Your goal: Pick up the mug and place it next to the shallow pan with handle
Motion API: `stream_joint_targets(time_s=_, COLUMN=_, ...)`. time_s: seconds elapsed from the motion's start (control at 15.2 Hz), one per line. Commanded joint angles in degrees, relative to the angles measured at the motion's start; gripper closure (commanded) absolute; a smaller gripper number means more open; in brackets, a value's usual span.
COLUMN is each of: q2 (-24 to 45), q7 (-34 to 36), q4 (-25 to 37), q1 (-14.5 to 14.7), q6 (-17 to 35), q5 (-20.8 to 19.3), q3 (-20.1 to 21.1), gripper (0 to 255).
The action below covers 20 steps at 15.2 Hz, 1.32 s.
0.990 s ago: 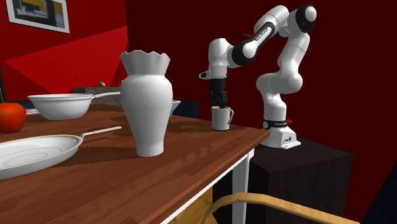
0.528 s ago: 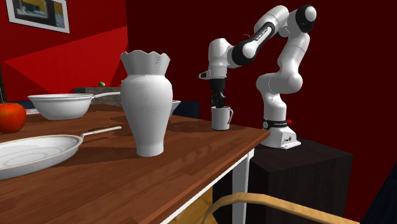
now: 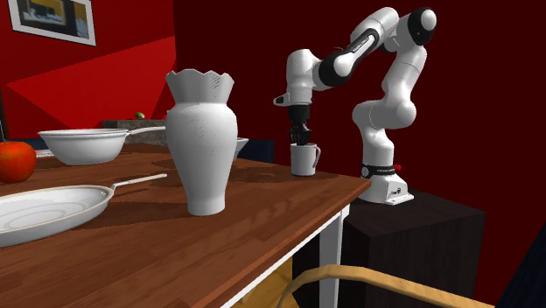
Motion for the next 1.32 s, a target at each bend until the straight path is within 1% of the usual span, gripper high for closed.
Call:
stream_joint_targets(time_s=0.0, q2=-1.30, q7=0.11, q4=0.79, q1=-0.13, q6=-2.09, q5=-0.10, q3=0.10, gripper=255)
stream_joint_targets(time_s=0.59, q2=-5.27, q7=0.71, q4=5.51, q1=-0.25, q6=-10.76, q5=-0.14, q3=0.69, gripper=255)
stream_joint_targets(time_s=1.25, q2=-7.67, q7=1.22, q4=11.82, q1=-0.20, q6=-19.46, q5=0.00, q3=1.21, gripper=255)
